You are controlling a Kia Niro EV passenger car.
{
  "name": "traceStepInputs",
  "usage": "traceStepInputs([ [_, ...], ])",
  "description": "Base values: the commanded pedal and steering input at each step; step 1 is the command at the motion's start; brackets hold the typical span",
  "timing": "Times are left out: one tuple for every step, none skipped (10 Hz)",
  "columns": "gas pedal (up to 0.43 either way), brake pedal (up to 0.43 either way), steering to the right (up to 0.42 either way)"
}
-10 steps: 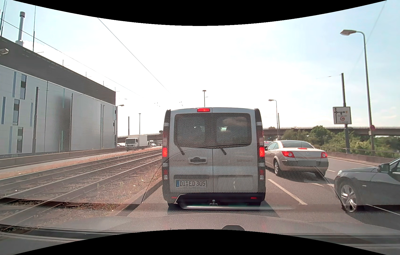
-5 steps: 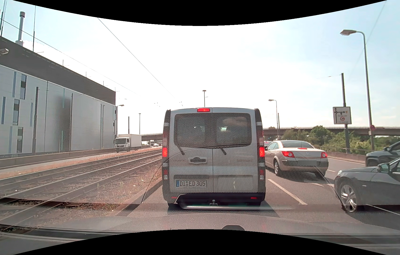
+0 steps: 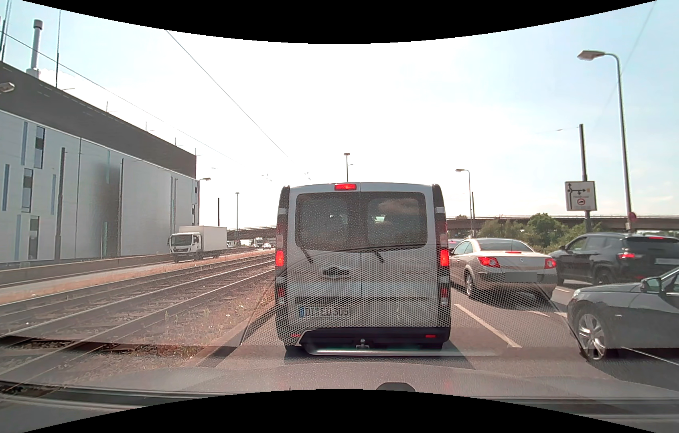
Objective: Follow the waypoints while adhering to traffic rules and regulations
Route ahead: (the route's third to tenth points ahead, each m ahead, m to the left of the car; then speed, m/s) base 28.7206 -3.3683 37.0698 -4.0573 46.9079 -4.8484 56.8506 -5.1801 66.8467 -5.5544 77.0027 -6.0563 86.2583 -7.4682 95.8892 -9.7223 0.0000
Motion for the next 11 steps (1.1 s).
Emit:
traceStepInputs([
  [0.000, 0.299, -0.019],
  [0.000, 0.299, -0.019],
  [0.000, 0.299, -0.019],
  [0.000, 0.299, -0.019],
  [0.000, 0.299, -0.019],
  [0.000, 0.299, -0.019],
  [0.000, 0.299, -0.019],
  [0.000, 0.299, -0.019],
  [0.000, 0.299, -0.019],
  [0.000, 0.299, -0.019],
  [0.000, 0.299, -0.019],
])
